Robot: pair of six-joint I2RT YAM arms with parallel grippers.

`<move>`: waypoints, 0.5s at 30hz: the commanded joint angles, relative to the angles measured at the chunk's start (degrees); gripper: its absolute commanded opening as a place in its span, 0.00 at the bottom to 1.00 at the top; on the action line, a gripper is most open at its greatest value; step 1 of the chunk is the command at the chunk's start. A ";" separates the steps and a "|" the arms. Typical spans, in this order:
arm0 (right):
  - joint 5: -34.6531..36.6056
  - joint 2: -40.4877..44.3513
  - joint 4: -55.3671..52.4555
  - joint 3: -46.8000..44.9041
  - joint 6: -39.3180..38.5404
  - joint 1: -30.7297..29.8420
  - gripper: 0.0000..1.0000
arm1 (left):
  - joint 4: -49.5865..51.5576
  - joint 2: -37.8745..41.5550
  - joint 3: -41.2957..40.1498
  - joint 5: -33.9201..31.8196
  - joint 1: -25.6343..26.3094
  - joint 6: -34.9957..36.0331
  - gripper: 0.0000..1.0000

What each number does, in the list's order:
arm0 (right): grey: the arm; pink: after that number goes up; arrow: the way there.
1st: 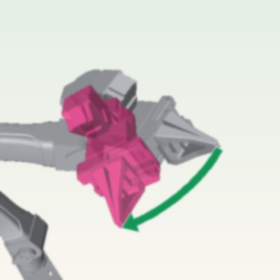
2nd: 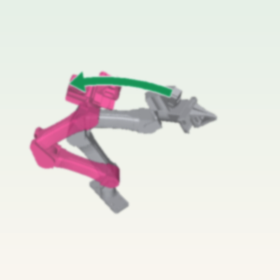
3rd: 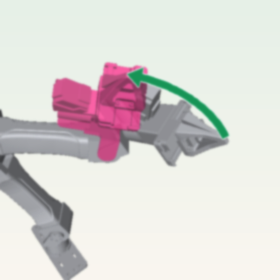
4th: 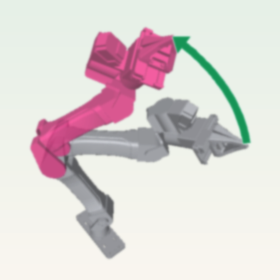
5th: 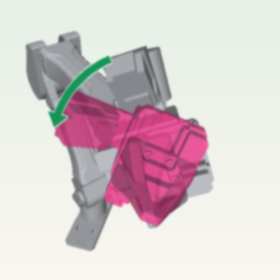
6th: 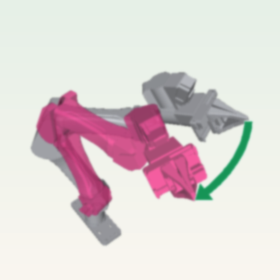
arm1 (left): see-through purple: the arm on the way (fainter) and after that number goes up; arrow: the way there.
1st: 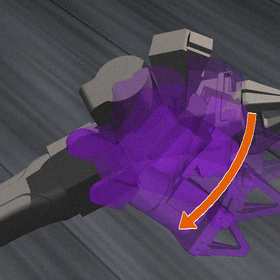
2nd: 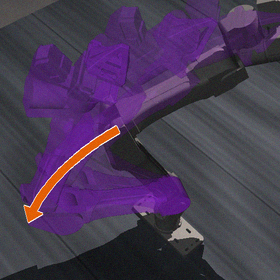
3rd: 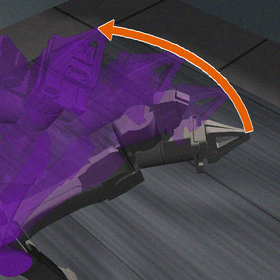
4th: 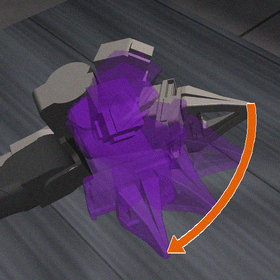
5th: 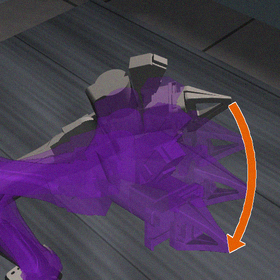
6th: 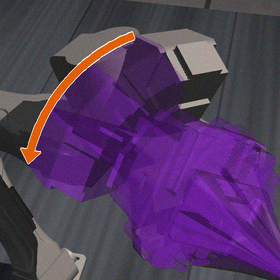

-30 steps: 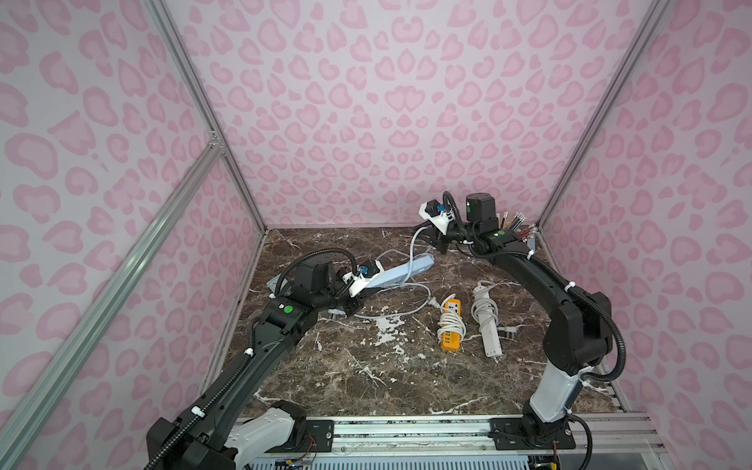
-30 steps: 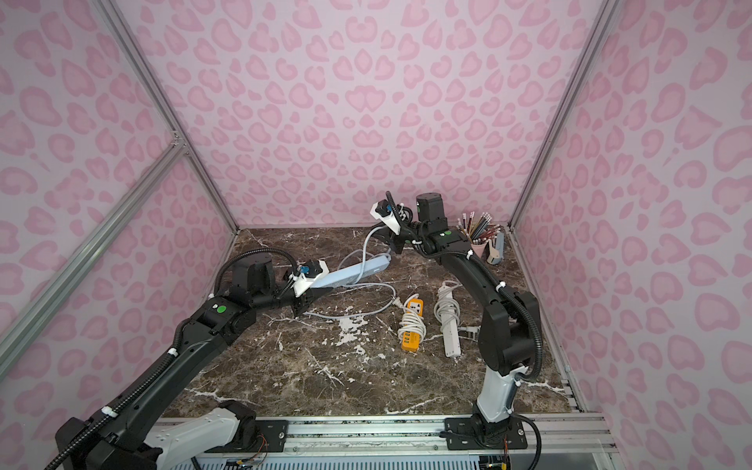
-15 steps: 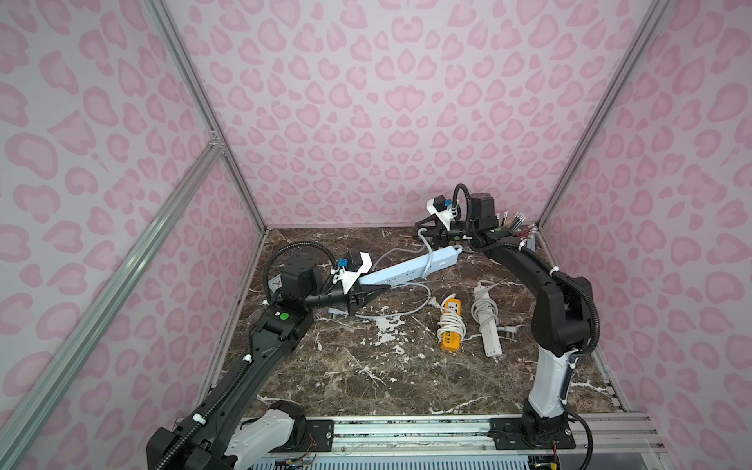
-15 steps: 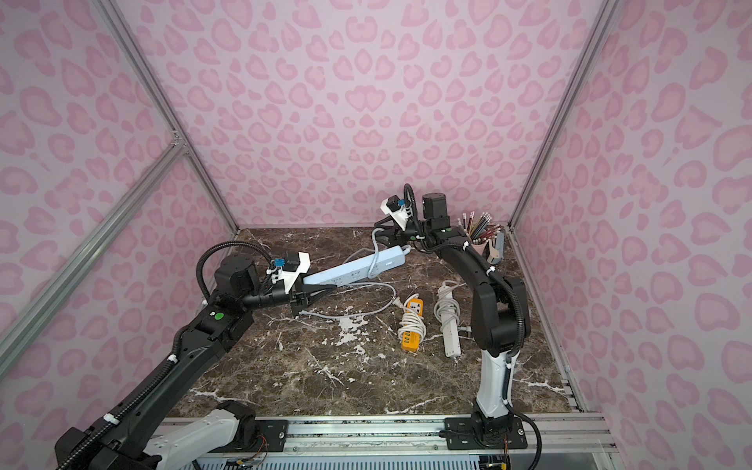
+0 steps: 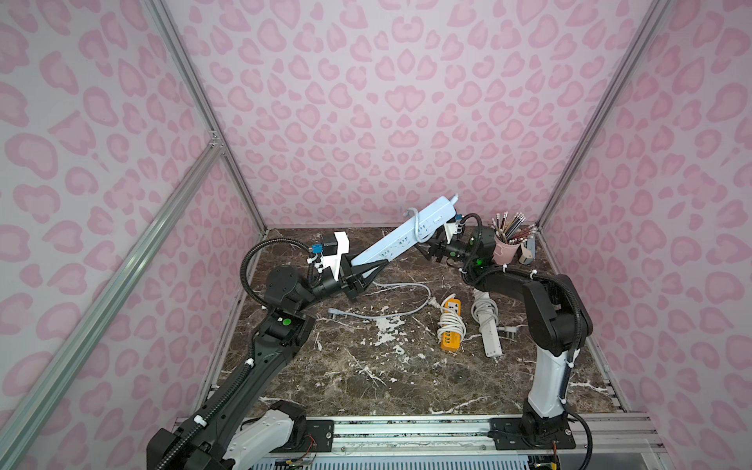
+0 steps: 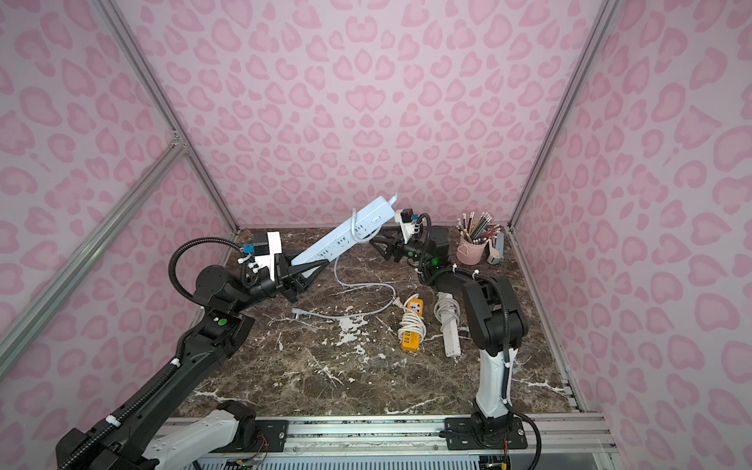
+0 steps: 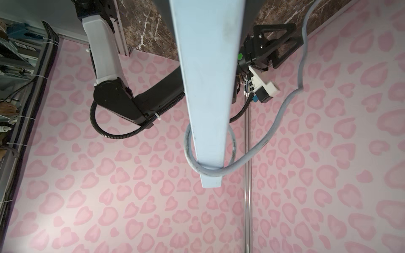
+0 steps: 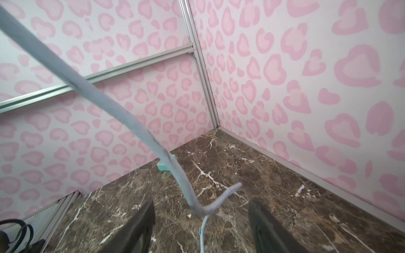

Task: Wrap the cord around the power strip
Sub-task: Wrap the power cord around the power strip.

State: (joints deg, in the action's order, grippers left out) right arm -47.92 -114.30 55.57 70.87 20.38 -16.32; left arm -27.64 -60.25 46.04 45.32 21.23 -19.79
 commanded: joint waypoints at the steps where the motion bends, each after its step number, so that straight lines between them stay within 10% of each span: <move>1: 4.88 -1.39 7.22 2.18 3.37 -1.62 0.72 | -5.36 0.11 0.72 -2.52 0.13 -2.53 0.03; 15: 9.80 0.31 9.62 -1.53 1.92 -9.64 0.84 | -0.04 -0.49 2.25 -5.86 0.85 -2.05 0.03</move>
State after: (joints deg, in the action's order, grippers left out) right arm -41.10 -113.65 64.03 67.16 24.16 -24.18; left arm -25.61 -60.75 47.46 40.47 21.65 -21.04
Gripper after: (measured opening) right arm 0.840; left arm 0.291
